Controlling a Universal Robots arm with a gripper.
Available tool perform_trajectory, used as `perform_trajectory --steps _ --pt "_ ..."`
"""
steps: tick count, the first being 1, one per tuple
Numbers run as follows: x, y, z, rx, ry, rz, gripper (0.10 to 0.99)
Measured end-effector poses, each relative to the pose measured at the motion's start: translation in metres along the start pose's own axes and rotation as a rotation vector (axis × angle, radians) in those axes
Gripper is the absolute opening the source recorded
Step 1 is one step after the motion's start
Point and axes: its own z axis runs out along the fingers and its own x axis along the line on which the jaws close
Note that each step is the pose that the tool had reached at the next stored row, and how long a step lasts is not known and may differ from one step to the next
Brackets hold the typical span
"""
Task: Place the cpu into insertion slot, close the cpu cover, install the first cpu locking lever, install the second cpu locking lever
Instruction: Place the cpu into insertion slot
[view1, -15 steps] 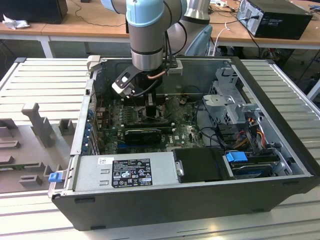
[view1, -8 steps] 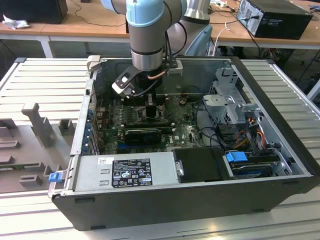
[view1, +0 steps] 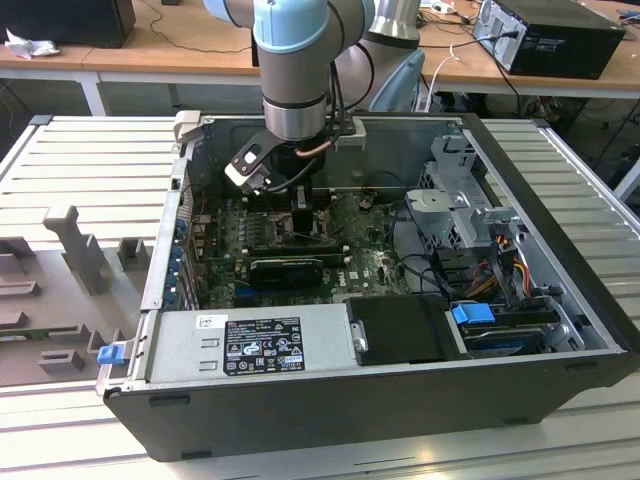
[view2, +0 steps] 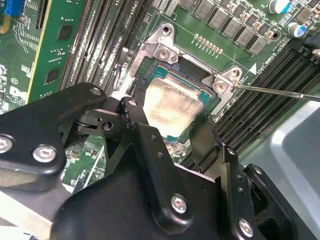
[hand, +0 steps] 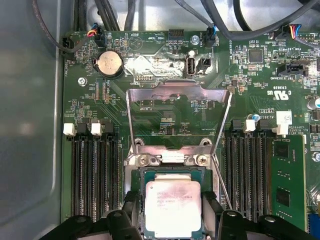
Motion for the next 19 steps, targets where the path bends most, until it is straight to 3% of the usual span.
perform_trajectory --steps 2,8,10,13,14,15,19 --pt "-0.0001 0.0 -0.0002 0.0 -0.0002 0.0 0.616" --pt "-0.0003 0.0009 -0.0108 0.0 -0.0006 0.0 0.604" --pt "-0.0007 0.0009 -0.012 0.0 -0.0006 0.0 0.475" --pt "-0.0007 0.0012 -0.0142 0.0 -0.0017 0.0 0.173" --pt "-0.0007 0.0012 -0.0144 0.0 -0.0018 0.0 0.173" --pt "-0.0008 0.0012 -0.0147 0.0 -0.0018 0.0 0.114" --pt "-0.0008 0.0016 -0.019 0.0 -0.0019 0.0 0.106"
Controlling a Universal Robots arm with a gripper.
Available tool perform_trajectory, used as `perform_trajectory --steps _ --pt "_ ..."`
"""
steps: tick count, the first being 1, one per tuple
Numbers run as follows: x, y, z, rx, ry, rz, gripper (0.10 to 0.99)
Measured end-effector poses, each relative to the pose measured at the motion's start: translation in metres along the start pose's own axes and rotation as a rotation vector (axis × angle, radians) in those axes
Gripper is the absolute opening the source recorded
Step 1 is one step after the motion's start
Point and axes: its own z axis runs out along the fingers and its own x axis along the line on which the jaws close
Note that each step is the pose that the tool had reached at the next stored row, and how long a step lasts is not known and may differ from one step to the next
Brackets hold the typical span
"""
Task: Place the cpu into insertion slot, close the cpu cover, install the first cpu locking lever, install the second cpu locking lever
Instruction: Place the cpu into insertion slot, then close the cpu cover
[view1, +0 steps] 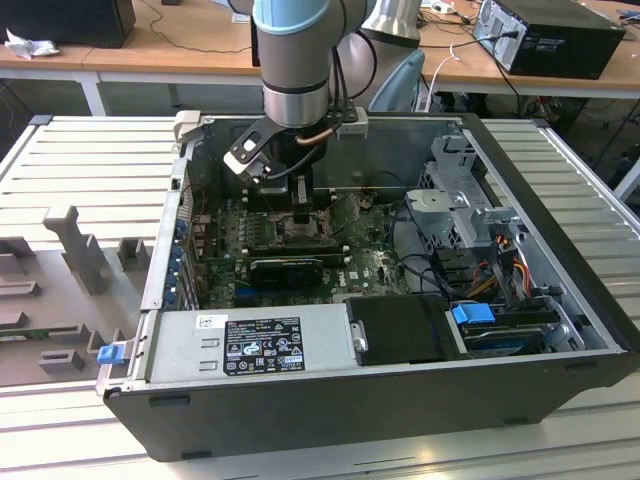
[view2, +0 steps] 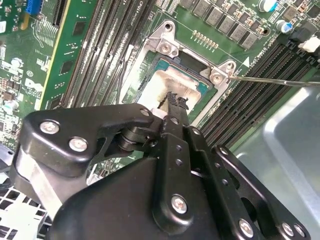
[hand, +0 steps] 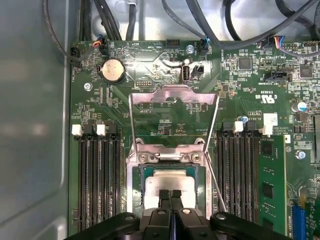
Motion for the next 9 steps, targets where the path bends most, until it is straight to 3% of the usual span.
perform_trajectory --steps 4,9 --pt "-0.0001 0.0006 -0.0083 0.0 0.0001 0.0 0.106" --pt "-0.0001 0.008 -0.0081 0.014 -0.0001 0.0 0.106"
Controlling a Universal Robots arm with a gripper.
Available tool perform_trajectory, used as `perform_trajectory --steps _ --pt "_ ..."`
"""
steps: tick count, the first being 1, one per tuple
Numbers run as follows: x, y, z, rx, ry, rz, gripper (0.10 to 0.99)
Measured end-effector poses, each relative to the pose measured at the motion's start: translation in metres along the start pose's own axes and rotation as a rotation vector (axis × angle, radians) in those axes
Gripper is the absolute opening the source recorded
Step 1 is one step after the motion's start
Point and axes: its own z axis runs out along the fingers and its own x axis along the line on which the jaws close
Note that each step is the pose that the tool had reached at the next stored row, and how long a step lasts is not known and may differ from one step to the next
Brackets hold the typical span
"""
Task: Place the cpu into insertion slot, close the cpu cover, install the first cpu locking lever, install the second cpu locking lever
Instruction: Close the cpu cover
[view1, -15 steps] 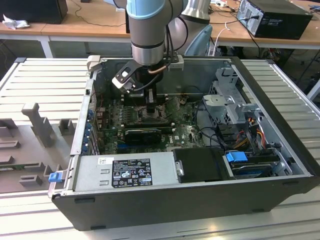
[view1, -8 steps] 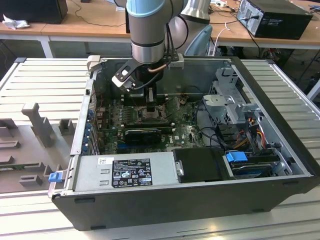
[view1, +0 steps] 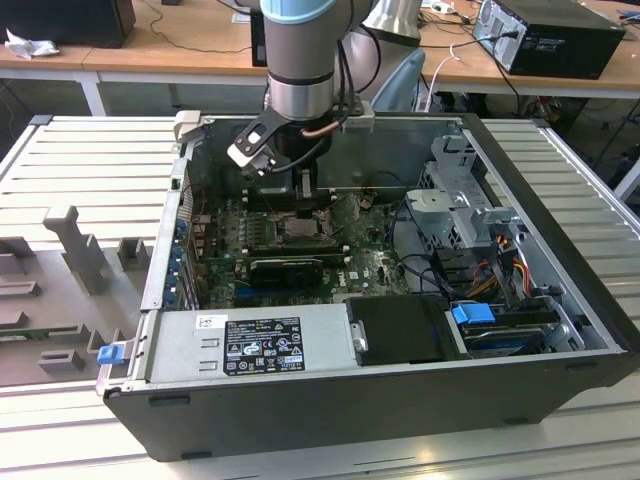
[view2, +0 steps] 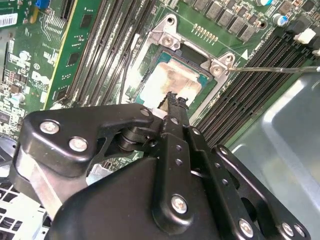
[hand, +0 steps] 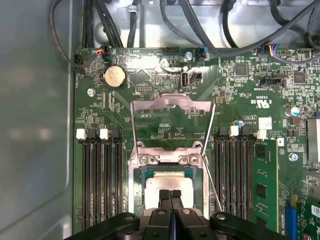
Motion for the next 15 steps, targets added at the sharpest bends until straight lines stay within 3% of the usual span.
perform_trajectory --steps 5,7,15 --pt "-0.0004 0.0119 0.0007 0.018 0.005 0.0 0.106" --pt "-0.0004 0.012 0.0004 0.019 0.0088 0.001 0.106" --pt "-0.0005 0.0125 -0.0066 0.019 0.0089 0.001 0.106"
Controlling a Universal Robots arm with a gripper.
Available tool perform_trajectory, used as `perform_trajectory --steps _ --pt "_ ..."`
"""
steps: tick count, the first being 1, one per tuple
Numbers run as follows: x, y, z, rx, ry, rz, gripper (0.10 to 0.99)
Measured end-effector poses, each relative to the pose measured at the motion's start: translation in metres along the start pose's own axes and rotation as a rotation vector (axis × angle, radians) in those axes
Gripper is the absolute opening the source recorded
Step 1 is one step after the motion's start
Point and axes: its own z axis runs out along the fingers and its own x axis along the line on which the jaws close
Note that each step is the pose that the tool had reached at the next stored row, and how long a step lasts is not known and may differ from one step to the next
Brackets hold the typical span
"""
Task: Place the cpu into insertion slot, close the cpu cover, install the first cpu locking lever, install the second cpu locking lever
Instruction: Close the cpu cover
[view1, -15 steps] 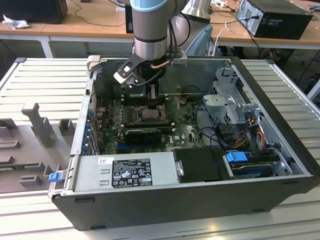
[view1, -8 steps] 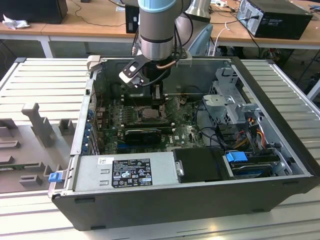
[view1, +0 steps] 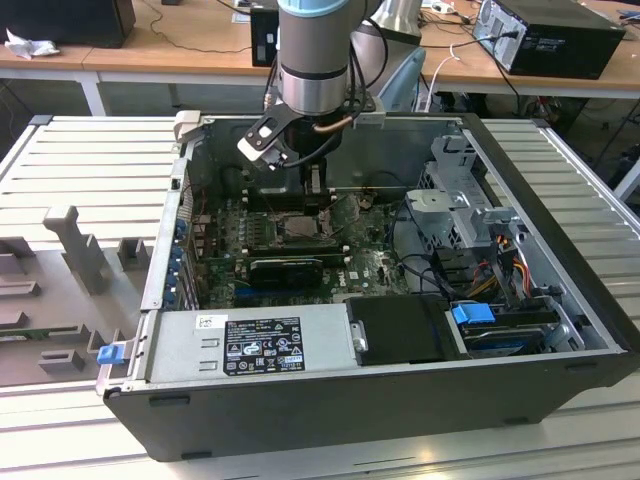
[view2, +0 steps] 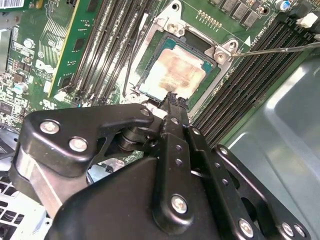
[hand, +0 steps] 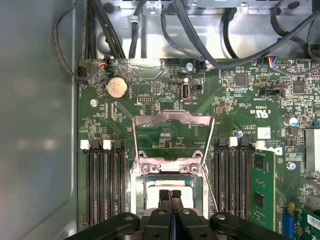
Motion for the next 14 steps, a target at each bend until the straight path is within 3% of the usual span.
perform_trajectory --steps 9,14 --pt "-0.0001 0.0 -0.0007 0.0 -0.0004 0.0 0.106" --pt "0.0002 0.0037 -0.0073 0.004 -0.0003 0.0 0.106"
